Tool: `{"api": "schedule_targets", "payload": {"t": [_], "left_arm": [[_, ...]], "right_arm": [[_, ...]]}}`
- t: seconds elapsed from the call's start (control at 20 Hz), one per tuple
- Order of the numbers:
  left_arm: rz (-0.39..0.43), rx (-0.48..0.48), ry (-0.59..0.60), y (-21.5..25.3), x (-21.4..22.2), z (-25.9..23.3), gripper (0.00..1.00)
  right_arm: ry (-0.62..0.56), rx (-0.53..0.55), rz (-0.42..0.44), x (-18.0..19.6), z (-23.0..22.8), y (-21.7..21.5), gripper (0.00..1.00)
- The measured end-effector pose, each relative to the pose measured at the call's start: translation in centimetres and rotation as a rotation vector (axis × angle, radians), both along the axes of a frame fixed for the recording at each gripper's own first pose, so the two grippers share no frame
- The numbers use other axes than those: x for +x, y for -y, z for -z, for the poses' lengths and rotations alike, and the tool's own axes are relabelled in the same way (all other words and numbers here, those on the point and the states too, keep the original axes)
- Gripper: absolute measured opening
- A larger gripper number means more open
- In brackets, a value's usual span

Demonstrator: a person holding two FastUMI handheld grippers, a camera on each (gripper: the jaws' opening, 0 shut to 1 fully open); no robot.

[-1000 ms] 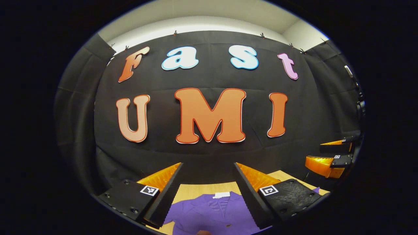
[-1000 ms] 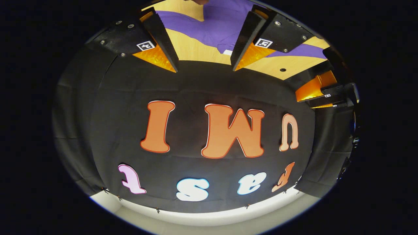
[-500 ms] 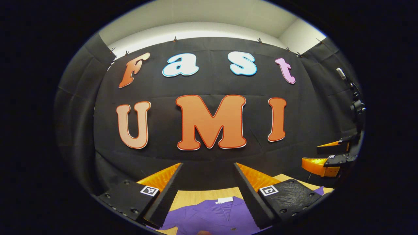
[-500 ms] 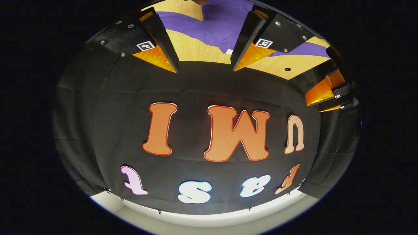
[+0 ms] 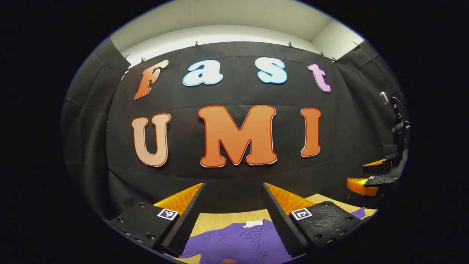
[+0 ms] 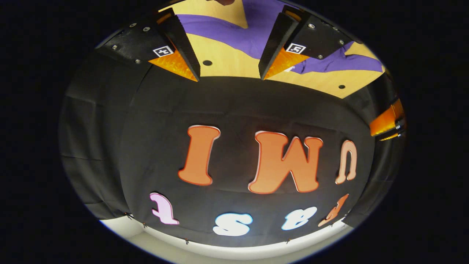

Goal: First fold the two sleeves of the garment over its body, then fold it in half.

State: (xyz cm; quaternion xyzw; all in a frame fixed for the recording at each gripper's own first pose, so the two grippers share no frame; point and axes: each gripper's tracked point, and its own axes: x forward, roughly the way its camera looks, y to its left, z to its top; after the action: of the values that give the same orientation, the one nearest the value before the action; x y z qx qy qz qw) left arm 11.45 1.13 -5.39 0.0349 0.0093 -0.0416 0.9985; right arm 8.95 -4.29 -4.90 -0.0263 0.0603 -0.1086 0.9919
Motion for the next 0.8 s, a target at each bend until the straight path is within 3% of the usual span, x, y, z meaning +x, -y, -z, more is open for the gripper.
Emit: {"api": "schedule_targets", "payload": {"t": [0.6, 0.8], "left_arm": [[-0.058, 0.057, -0.004, -1.4, -0.7, -0.4, 0.96], [-0.1, 0.069, -0.015, -2.2, -1.4, -0.3, 0.96]], "right_arm": [[-0.329, 0.109, 0.244, -2.7, 12.0, 13.1, 0.95], [-0.47, 0.234, 0.288, -3.1, 16.6, 16.1, 0.96]]}}
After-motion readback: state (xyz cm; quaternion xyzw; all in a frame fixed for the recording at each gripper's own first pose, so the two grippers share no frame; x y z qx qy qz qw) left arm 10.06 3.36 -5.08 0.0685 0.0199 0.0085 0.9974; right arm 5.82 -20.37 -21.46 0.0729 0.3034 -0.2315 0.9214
